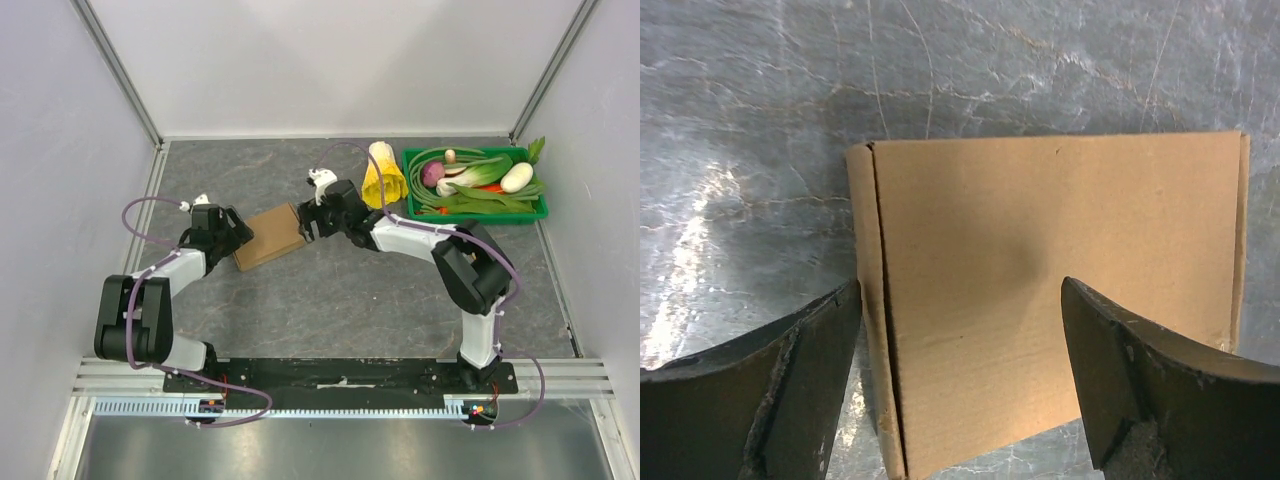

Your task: Unpack the express box

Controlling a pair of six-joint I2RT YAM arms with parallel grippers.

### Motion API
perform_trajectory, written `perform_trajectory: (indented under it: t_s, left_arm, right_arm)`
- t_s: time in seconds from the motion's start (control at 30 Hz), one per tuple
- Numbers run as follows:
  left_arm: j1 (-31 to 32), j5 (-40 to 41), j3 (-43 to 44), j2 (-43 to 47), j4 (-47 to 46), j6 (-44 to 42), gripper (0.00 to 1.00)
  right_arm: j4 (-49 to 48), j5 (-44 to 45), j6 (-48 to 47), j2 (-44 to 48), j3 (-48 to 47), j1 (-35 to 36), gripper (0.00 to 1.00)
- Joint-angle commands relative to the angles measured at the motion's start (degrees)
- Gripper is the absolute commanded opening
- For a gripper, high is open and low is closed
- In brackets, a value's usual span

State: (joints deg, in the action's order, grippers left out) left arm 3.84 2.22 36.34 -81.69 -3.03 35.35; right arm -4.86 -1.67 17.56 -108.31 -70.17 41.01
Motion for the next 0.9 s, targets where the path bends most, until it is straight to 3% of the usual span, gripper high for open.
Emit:
perform_trajectory:
  t_s: [0.0, 0.1, 0.23, 0.47, 0.6, 0.87]
  left_arm:
    - [-0.2, -4.9, 0.2, -1.1, -3.1, 1.7, 0.86]
    - [-0.2, -5.8, -1.0, -0.8, -4.3, 3.3, 0.86]
    - [-0.2, -7.7, -1.4, -0.8, -5.1, 4.5, 0.85]
    - [-0.2, -9.3, -1.7, -0.8, -5.0, 3.4, 0.84]
    - [-0.2, -10.2, -1.5, 0.0, -3.8, 2.6, 0.83]
    - [0.1, -16.7, -0.5, 0.4, -4.9, -0.3, 0.81]
  right_arm:
    - [-5.9, -2.7, 0.8, -4.9, -6.5, 1.2, 0.88]
    - [-5.6, -4.2, 1.7, -8.7, -8.7, 1.7, 0.85]
    - [-3.8, -6.2, 2.6, -12.6, -10.7, 1.8, 0.69]
    - [-1.6, -7.8, 2.0, -12.9, -9.1, 1.9, 0.64]
    - [-1.6, -9.9, 2.6, -10.7, -6.2, 2.3, 0.56]
    - [2.1, -8.4, 5.2, -2.2, 3.5, 4.4, 0.54]
